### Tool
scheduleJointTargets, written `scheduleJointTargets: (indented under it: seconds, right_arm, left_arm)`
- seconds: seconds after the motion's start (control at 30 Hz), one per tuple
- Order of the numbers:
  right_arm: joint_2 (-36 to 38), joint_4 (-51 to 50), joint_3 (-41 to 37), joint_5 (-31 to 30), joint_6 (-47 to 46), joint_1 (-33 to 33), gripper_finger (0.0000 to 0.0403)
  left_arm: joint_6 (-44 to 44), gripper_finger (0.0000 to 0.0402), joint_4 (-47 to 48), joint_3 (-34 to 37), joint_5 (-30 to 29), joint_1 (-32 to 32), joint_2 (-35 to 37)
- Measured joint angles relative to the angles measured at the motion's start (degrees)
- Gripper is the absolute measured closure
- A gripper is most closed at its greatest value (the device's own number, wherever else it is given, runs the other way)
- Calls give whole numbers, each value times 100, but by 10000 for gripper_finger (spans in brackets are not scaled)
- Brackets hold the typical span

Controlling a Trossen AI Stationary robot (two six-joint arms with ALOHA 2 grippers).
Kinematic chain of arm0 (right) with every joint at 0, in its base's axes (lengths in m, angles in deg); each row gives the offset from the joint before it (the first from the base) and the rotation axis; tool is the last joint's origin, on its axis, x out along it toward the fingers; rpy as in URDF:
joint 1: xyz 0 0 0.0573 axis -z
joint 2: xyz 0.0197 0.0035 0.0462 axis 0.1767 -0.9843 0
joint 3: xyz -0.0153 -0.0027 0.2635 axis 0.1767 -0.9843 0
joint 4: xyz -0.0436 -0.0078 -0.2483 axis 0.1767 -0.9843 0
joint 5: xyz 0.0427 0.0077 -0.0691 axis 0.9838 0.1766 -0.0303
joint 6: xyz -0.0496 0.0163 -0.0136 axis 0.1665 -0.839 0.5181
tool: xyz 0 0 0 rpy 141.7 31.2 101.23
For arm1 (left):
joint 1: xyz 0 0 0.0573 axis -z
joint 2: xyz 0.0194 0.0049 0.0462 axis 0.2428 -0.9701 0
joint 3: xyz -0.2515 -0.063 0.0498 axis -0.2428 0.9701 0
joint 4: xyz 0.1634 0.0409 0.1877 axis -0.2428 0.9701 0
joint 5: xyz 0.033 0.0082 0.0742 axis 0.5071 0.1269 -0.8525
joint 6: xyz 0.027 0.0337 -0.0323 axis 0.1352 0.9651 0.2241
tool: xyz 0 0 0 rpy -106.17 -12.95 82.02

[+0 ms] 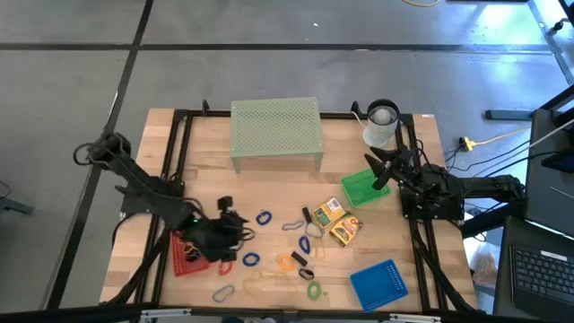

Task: Pick & Place Office Desk Supplies
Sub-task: Put the blue rubber band into the red bin

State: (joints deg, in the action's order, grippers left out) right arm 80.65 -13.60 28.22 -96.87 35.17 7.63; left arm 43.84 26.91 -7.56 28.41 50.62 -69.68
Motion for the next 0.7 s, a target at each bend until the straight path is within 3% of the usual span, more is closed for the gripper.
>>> scheduleJointTargets:
  seconds: [0.13,0.47,0.7]
  right_arm:
    - [1,1,0,2,0,0,209]
    - [1,0,0,0,2,0,209]
    - [-1,1,0,1,1,-1,209]
  left_arm:
    - [536,257,-713,0,113,-441,-484]
    - [2582,260,-2977,0,1335,-1199,-1604]
    - [2616,260,-3445,0,2136,-1692,-2236]
